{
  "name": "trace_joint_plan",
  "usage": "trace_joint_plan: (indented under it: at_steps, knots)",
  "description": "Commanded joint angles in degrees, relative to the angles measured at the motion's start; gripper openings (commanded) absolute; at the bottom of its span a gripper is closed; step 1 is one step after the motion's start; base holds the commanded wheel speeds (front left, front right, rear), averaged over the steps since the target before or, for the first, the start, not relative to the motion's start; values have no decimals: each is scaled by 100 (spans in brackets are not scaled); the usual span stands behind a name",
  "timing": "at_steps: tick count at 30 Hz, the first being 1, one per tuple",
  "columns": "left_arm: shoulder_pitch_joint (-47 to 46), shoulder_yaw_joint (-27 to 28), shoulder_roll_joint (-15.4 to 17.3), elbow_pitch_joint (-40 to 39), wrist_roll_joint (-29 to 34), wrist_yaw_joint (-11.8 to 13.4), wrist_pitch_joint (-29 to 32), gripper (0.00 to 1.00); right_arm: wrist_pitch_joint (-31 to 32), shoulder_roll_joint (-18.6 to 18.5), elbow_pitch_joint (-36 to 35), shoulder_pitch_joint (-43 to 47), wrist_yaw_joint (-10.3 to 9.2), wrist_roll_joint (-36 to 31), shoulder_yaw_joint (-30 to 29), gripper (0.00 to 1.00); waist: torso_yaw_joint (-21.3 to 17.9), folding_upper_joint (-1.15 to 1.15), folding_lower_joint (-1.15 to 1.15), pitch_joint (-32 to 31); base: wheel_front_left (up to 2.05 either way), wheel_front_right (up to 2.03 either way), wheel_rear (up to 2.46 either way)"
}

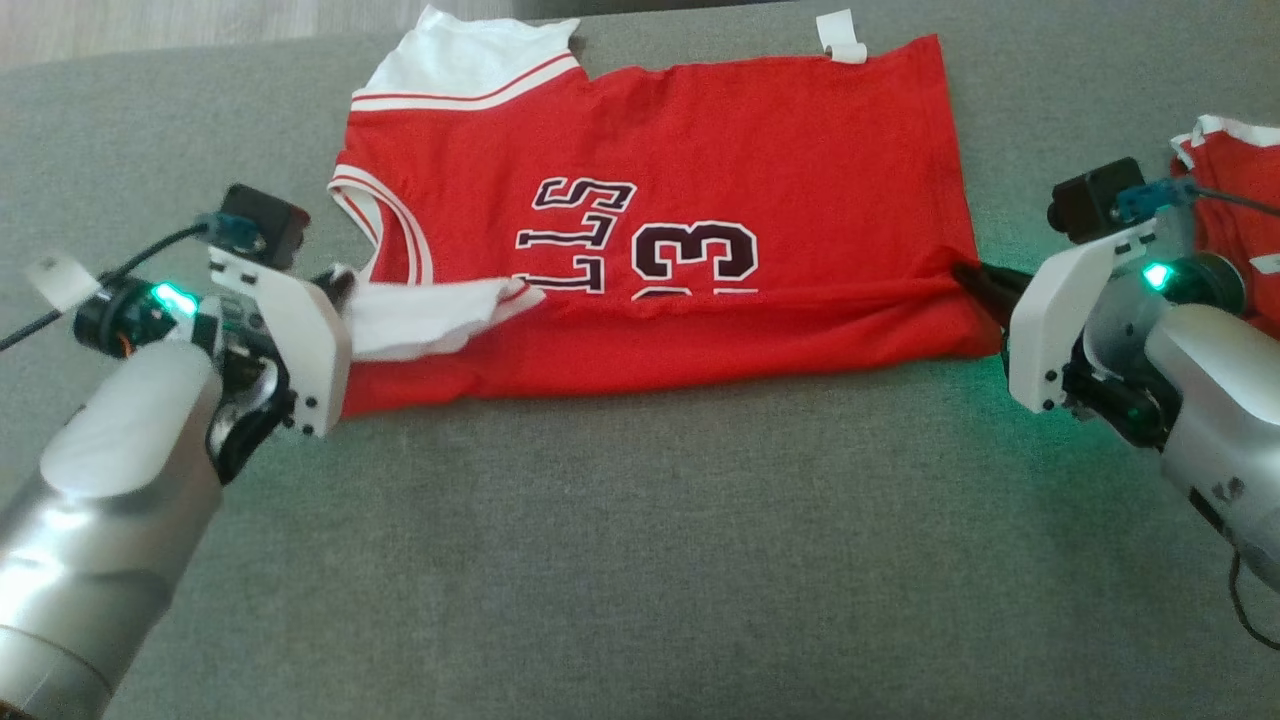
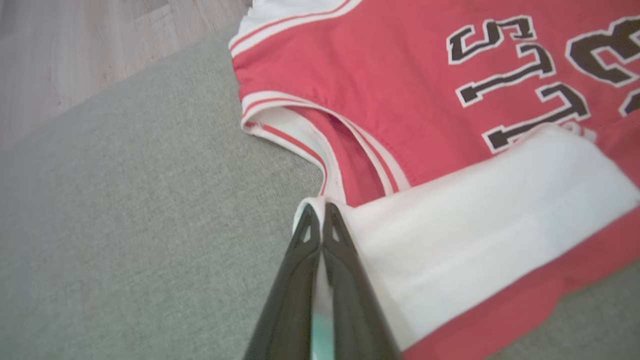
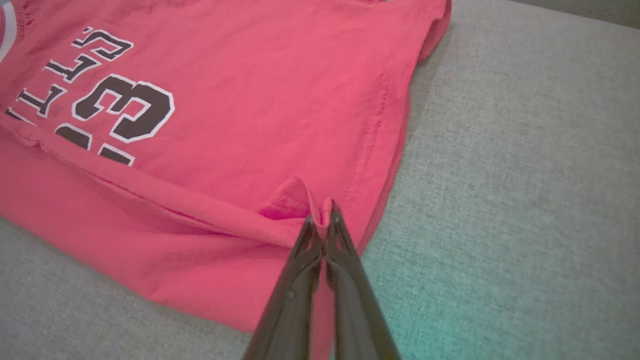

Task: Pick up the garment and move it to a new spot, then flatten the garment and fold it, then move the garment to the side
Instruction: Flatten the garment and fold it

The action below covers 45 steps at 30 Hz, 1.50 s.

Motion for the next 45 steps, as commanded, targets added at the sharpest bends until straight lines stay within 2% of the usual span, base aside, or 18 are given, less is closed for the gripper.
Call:
trace_joint_plan:
  at_steps: [1,2,4,8,11,14,16,19,21,24,27,30,33,35,38,45]
  knots:
    - [-437,215,201,-44,29,19,-142,58,-95,-17,0,-125,18,49,-45,91,-11,0,0,28,0,0,0]
    - [-503,238,182,23,65,61,-271,100,-118,13,64,-162,18,49,-41,100,-17,0,0,44,0,0,0]
    - [-627,307,106,150,105,150,-575,100,-235,69,178,-240,18,21,-30,100,-30,0,0,65,0,0,0]
    - [-945,657,-136,444,203,597,-1923,100,-745,246,520,-403,18,-5,-129,100,-57,0,0,49,0,0,0]
    - [-1027,914,-311,652,135,816,-2736,100,-1147,340,642,-416,18,-19,-167,100,-55,0,0,-47,0,0,0]
    - [-996,1214,-481,774,-28,956,-3492,100,-1782,407,736,-392,18,-35,-293,100,-55,0,0,-204,0,0,0]
    - [-916,1344,-550,751,-67,962,-3728,100,-2316,449,846,-371,18,-98,-424,100,-49,0,0,-327,0,0,0]
    - [-769,1479,-577,609,-32,988,-3823,100,-2647,511,992,-359,18,-210,-643,100,-46,0,0,-467,0,0,0]
    - [-556,1753,-562,196,93,1096,-3840,100,-2742,594,1061,-352,18,-355,-1058,100,-51,0,0,-599,0,0,0]
    - [63,2215,-575,-645,453,1275,-3843,100,-2751,636,629,-176,18,-1049,-2267,100,-65,0,0,-787,0,0,0]
    - [820,2598,-719,-1404,839,1381,-3844,100,-2753,831,-67,549,18,-2088,-3649,100,-59,0,0,-997,0,0,0]
    - [1578,2861,-925,-1998,1183,1379,-3845,100,-2753,1360,-819,1525,18,-3118,-4894,100,-66,0,0,-1185,0,0,0]
    - [2239,3179,-1191,-2415,1388,1394,-3845,100,-2754,2026,-1479,2416,18,-3937,-5788,100,-70,0,0,-1314,0,0,0]
    - [2604,3336,-1362,-2612,1537,1363,-3845,100,-2754,2395,-1852,2875,18,-4337,-6145,100,-67,0,0,-1351,0,0,0]
    - [3054,3586,-1597,-2738,1710,1325,-3845,100,-2754,2685,-2283,3432,18,-4654,-6458,100,-69,0,0,-1377,0,0,0]
    - [3631,4006,-1919,-2725,2135,1118,-3846,100,-2755,2790,-2674,4223,18,-4489,-6204,100,-108,0,0,-1349,0,0,0]
